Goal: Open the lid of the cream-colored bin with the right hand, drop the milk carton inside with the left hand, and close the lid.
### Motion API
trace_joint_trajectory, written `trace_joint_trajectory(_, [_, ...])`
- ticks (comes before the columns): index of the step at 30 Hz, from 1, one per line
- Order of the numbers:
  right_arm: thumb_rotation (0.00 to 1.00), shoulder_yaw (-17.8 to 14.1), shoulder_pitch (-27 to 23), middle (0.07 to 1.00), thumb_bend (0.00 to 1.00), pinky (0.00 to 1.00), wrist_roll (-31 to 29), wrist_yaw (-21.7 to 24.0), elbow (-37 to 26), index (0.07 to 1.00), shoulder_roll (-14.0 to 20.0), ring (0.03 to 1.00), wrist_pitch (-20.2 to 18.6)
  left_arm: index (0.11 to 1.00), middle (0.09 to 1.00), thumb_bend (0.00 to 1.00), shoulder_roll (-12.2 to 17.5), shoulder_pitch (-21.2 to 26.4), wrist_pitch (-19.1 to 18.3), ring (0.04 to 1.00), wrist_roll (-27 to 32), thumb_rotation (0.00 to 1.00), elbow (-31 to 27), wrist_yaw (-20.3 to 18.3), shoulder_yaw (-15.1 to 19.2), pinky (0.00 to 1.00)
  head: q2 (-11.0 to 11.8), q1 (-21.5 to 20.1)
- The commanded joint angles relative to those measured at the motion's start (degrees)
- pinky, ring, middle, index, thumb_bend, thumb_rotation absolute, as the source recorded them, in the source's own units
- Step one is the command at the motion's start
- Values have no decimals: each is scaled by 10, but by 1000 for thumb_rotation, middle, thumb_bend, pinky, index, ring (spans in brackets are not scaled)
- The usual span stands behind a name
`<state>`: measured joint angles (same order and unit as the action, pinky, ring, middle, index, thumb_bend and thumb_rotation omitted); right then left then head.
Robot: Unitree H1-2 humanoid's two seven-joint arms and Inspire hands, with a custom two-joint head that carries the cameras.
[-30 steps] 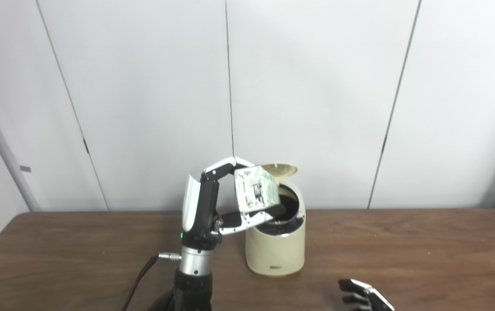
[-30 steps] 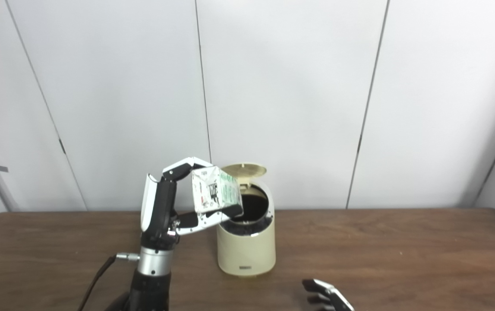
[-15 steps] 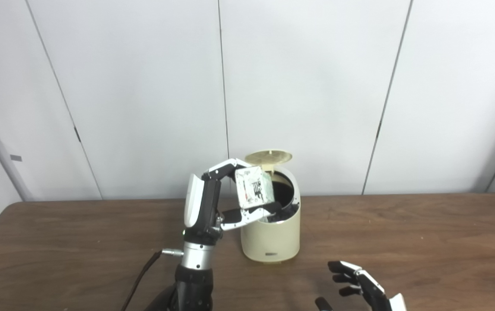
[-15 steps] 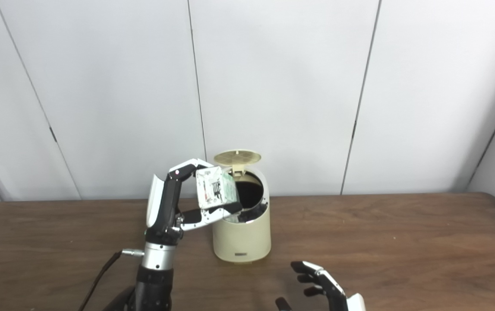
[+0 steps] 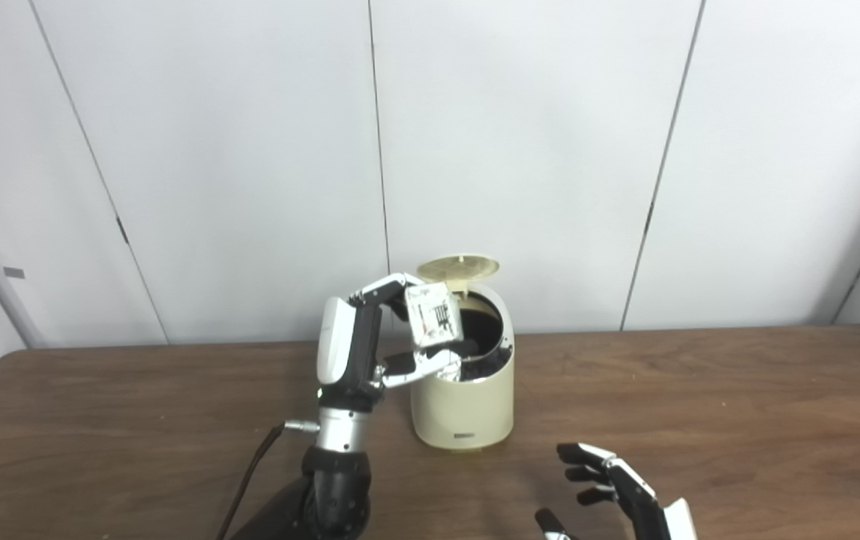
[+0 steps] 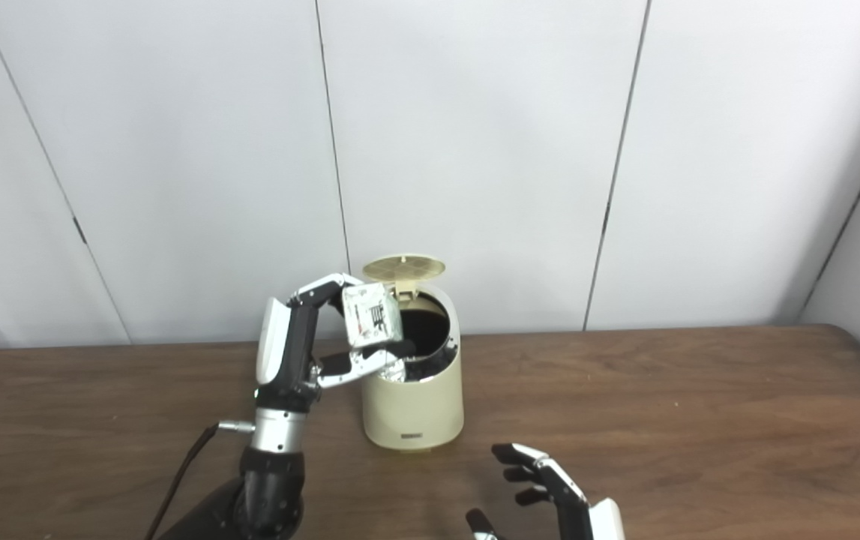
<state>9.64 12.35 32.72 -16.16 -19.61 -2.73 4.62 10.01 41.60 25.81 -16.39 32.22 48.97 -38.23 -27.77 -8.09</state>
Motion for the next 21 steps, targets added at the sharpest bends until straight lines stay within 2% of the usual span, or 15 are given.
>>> trace_joint_trajectory(1, [114,3,58,711,254,526,6,-8,-14,695,-17,654,5,477,478,505,0,41,11,457,5,0,1,13,1,380,-1,-1])
trace_joint_trajectory(5, [54,7,56,704,253,518,4,-15,-5,692,-18,651,13,476,478,505,-4,58,11,459,16,0,16,16,-5,394,2,-2])
trace_joint_trajectory(9, [50,13,53,703,247,502,13,-21,0,687,-22,640,8,470,484,505,-11,64,11,458,30,0,23,1,-2,390,3,-7])
trace_joint_trajectory(10, [39,14,52,699,249,441,13,-22,0,687,-22,589,8,468,486,505,-12,65,11,458,33,0,24,-3,-1,389,3,-8])
trace_joint_trajectory(11, [34,16,51,698,249,421,12,-22,1,687,-22,574,8,467,486,505,-14,67,11,458,34,0,26,-6,0,390,3,-8])
trace_joint_trajectory(17, [57,23,48,697,249,497,16,-26,7,685,-22,642,8,465,487,505,-24,79,11,460,34,0,41,-8,1,388,5,-12])
trace_joint_trajectory(21, [32,27,47,697,256,490,15,-31,11,685,-26,638,10,460,490,505,-29,83,11,462,40,0,47,-18,3,398,7,-15])
